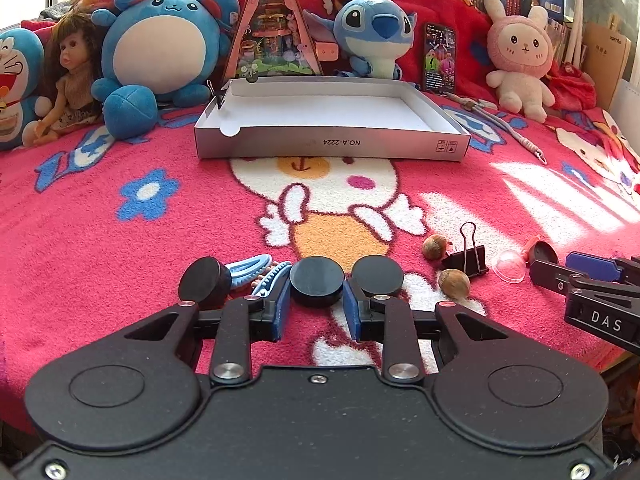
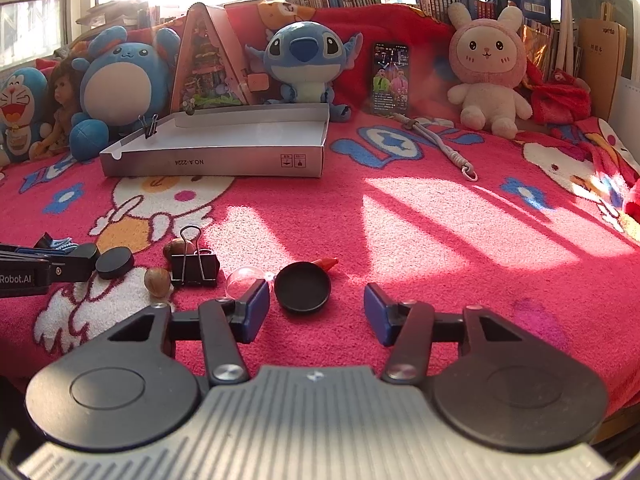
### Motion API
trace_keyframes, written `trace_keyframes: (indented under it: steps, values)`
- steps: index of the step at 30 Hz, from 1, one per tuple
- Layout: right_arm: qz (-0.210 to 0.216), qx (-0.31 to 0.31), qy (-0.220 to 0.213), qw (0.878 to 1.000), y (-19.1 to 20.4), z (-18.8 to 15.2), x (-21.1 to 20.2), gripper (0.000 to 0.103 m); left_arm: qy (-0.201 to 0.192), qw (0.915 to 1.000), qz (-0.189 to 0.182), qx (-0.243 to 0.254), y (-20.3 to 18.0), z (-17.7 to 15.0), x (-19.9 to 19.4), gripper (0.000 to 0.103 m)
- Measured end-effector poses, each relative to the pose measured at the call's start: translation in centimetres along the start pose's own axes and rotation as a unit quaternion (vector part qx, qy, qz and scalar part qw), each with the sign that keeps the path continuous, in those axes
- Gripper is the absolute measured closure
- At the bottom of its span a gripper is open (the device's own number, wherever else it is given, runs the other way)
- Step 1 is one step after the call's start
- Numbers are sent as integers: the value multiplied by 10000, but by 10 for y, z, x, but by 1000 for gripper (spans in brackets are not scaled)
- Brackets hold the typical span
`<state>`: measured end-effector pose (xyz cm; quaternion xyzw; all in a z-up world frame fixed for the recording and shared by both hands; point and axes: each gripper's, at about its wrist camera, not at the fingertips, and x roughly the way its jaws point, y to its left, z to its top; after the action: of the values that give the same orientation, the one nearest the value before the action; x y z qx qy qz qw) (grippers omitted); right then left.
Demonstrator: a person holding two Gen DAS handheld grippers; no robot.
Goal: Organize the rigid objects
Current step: 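Move the left gripper to a black round lid and close on it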
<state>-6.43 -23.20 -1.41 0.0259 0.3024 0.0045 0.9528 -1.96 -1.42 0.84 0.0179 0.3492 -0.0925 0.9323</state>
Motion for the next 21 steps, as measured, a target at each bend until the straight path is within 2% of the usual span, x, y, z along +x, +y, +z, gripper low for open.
trace_keyframes:
  steps: [8, 11, 14, 17, 21]
  values:
    - [9, 5, 59, 10000, -1, 3, 5, 53, -176, 9998, 130, -14, -3, 2, 11, 73]
    - [72, -23, 55, 10000, 0, 3, 6, 54, -287, 9994, 85, -174, 0, 1, 16, 73]
    - [121, -43, 70, 9999, 2, 3, 8, 61, -370, 9985, 47, -402, 5, 0, 22, 73]
    - [161, 33, 74, 9998, 1, 5, 9, 66, -445, 9985, 67, -323, 4, 2, 23, 73]
    - [214, 167, 54, 9996, -1, 9, 9, 66, -473, 9986, 114, -184, 3, 3, 27, 73]
